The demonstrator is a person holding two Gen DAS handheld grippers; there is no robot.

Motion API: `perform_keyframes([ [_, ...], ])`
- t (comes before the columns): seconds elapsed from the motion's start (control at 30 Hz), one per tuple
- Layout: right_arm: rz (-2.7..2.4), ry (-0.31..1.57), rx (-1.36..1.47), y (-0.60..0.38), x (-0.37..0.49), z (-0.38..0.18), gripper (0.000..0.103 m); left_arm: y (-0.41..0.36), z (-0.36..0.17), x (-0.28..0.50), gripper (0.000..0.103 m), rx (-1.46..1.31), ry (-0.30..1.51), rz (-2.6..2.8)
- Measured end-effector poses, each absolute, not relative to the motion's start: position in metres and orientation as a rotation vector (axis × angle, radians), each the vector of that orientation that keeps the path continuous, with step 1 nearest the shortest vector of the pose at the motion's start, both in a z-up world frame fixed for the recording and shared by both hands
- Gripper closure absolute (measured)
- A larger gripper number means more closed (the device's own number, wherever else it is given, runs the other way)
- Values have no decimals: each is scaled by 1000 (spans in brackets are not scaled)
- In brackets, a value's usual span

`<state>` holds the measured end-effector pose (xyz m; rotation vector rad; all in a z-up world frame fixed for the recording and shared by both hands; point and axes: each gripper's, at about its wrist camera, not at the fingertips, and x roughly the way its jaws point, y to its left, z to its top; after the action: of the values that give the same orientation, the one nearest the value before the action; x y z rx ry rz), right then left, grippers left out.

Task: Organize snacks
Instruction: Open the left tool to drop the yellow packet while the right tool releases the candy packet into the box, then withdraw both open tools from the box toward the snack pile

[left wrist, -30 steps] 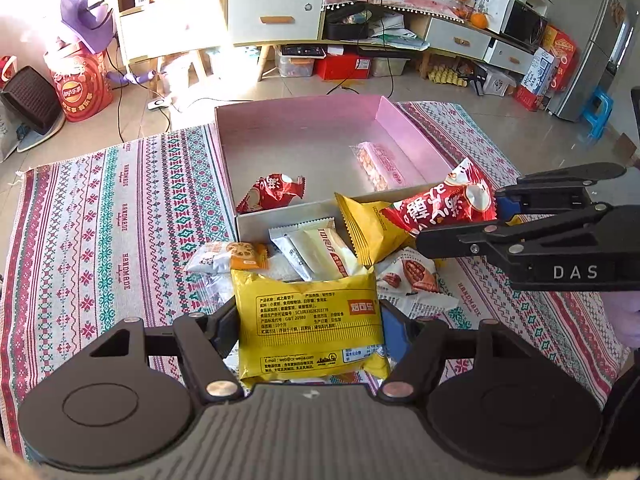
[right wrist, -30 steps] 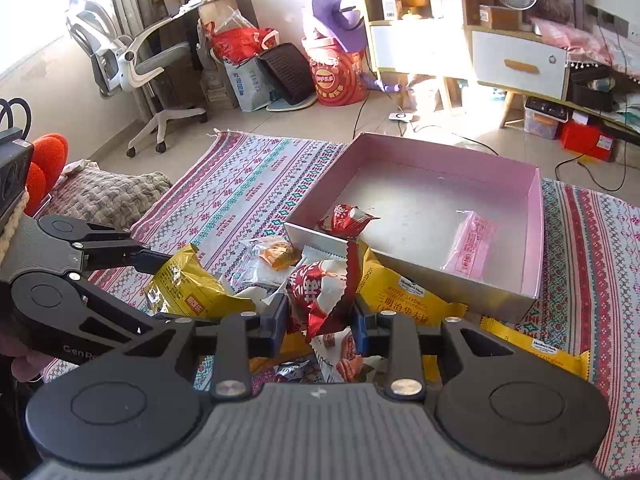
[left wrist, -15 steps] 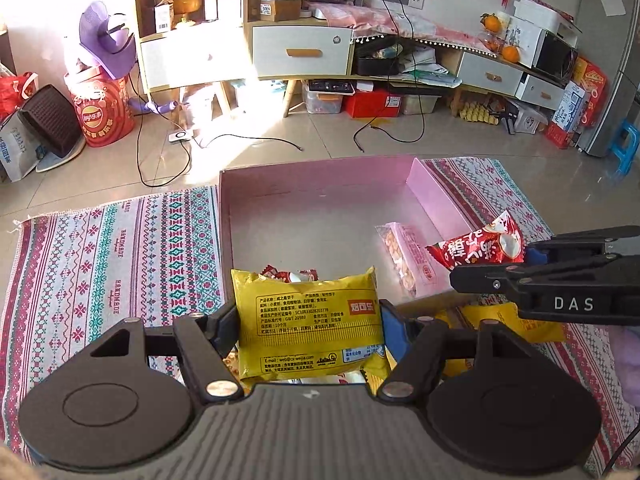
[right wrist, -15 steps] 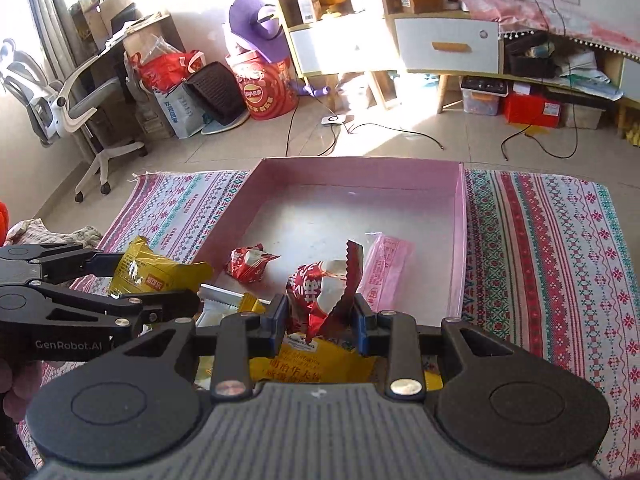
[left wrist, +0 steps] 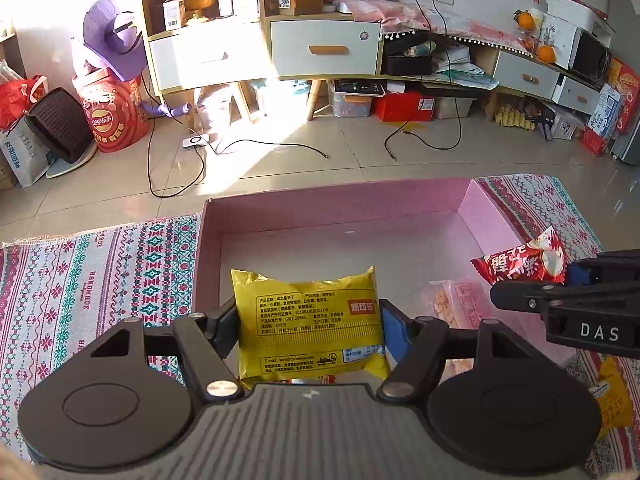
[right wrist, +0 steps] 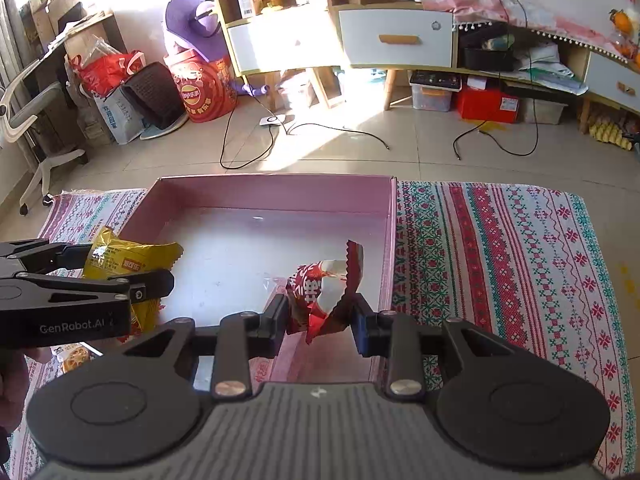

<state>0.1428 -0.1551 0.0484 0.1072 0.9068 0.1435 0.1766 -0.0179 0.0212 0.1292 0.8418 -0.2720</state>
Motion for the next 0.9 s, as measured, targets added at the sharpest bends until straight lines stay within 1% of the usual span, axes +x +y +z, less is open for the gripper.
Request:
perform_keyframes([
  [0.13,132,917,91,-152,146,41,72,-20,17,180,28,137,834,-277],
  [0.23,126,913,97,-152,146,40,70,-23,15,181,27,152,833,-278],
  [0.37,128,905,104,-154,146,44,64,-23,14,183,24,154,837,-278],
  [0.4,130,900,100,-154,144,45,61,-22,15,182,24,152,835,-280],
  [0.43,133,895,96,-153,143,47,59,-24,16,183,19,152,836,-284],
  [0.5,139,886,93,-153,141,50,54,-24,17,181,15,160,837,-291],
  [0.63,145,877,89,-154,137,55,48,-23,22,177,9,184,832,-289],
  [0.77,150,861,80,-153,132,64,39,-18,28,170,6,170,830,-290],
  [0.9,157,850,61,-150,123,72,35,-10,35,161,5,159,827,-295],
])
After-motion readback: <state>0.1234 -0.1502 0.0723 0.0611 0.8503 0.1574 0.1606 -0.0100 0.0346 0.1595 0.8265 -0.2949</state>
